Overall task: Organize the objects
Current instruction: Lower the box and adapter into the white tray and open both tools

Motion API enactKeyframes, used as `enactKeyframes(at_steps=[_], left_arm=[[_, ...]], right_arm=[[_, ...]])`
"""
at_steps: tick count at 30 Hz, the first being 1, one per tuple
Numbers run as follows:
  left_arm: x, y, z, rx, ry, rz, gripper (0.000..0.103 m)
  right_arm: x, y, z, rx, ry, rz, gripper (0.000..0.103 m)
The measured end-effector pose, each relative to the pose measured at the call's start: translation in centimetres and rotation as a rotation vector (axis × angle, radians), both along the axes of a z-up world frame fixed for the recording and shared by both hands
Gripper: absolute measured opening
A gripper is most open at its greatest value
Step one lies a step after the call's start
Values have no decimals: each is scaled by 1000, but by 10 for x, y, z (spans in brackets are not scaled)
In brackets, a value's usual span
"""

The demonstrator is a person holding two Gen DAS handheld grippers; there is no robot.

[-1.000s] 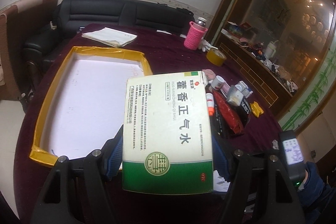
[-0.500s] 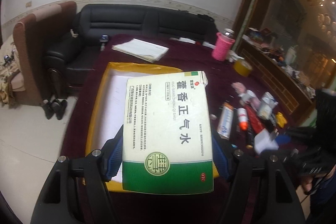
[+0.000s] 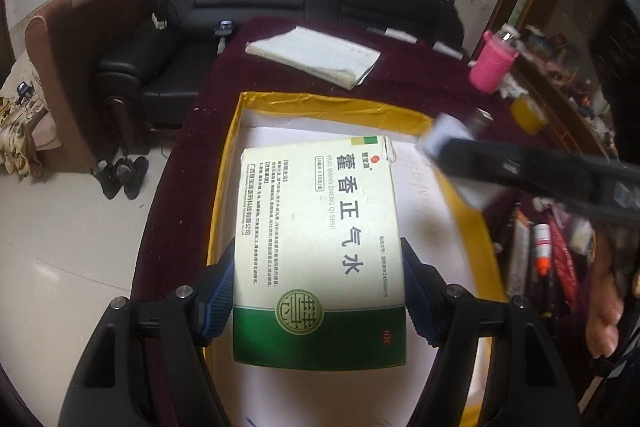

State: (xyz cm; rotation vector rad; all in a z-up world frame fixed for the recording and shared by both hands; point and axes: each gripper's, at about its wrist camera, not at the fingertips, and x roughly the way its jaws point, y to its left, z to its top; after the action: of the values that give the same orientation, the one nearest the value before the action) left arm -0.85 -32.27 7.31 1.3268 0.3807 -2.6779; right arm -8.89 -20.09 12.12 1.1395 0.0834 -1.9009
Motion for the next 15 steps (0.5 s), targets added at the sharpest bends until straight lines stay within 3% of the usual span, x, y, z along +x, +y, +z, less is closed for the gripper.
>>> enactKeyframes(at_steps=[4, 15], left_arm=[[-21, -1, -10, -37, -53, -12, 72], [-36, -10, -31, -34, -88, 34, 72]], right_arm=[[-31, -28, -25, 17, -71, -67, 44], [-80, -76, -65, 119, -95, -138, 44]])
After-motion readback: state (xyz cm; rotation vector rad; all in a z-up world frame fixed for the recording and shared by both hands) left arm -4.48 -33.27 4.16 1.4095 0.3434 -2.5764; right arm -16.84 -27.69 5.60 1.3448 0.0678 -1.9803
